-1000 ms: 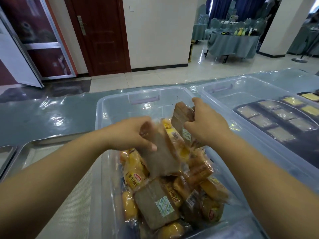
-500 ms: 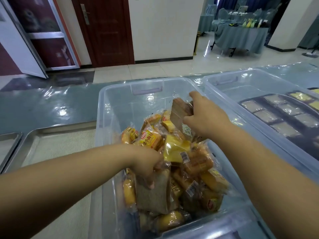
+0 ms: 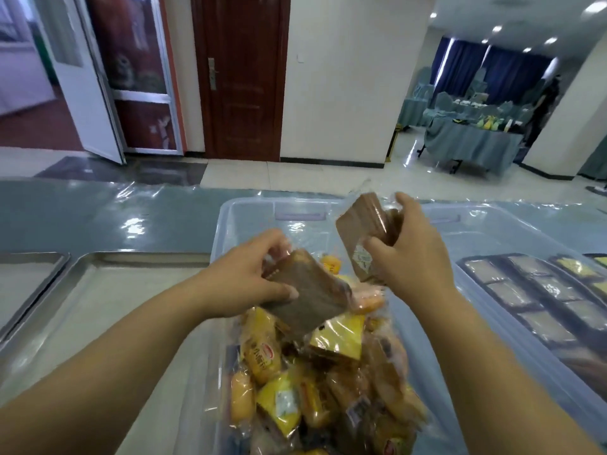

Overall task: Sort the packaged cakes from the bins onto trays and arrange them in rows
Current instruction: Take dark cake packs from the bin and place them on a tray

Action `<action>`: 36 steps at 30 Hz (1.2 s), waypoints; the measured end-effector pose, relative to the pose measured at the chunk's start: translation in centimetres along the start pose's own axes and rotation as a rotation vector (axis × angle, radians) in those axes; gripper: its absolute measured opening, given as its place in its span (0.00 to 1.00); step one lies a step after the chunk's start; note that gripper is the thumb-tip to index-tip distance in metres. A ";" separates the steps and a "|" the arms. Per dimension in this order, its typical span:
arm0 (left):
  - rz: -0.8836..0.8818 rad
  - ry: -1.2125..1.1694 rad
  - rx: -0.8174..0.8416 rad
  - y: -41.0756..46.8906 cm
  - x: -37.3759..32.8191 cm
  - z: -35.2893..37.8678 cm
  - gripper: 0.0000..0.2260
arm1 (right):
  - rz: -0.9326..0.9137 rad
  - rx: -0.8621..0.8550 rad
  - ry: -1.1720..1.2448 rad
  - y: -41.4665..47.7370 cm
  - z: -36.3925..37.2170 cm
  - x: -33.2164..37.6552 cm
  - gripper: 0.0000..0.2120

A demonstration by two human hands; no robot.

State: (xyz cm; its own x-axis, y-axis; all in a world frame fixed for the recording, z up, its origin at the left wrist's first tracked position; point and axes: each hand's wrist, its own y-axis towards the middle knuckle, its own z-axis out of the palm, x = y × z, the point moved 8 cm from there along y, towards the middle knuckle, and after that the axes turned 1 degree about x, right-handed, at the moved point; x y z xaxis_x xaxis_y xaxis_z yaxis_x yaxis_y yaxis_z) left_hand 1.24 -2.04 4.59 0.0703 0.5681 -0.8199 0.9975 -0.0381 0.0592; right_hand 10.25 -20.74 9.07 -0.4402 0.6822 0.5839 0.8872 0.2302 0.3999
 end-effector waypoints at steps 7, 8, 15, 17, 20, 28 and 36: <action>0.080 -0.342 -0.514 -5.1 0.4 -7.9 0.17 | -0.151 -0.153 0.175 -1.2 -1.7 6.1 0.35; 0.073 -0.367 -0.552 -5.9 1.2 -8.9 0.18 | -0.167 -0.133 0.194 -1.4 -1.1 7.2 0.35; -0.013 -0.393 -0.698 -12.2 8.9 -15.3 0.21 | -0.279 0.023 0.203 -2.9 4.9 16.0 0.36; -0.039 -0.416 -0.690 -14.1 11.5 -17.1 0.22 | -0.309 0.068 0.193 -3.3 7.3 18.8 0.36; -0.090 -0.404 -0.669 -16.6 14.9 -19.5 0.22 | -0.346 0.166 0.124 -3.5 11.8 23.2 0.38; -0.157 -0.362 -0.496 -19.6 22.8 -23.2 0.19 | -0.249 0.622 -0.001 -3.9 27.8 28.2 0.35; -0.320 -0.390 -0.245 -17.1 31.7 -21.2 0.21 | -0.079 0.761 0.068 -6.9 36.4 22.6 0.34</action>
State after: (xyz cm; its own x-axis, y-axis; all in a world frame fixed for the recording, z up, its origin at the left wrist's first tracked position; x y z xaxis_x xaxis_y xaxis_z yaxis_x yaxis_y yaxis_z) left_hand -13.65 34.05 -10.37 -0.1937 0.1723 -0.9658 0.9428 0.3050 -0.1347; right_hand -0.78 18.33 -6.16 -0.4920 0.6052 0.6258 0.6926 0.7076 -0.1398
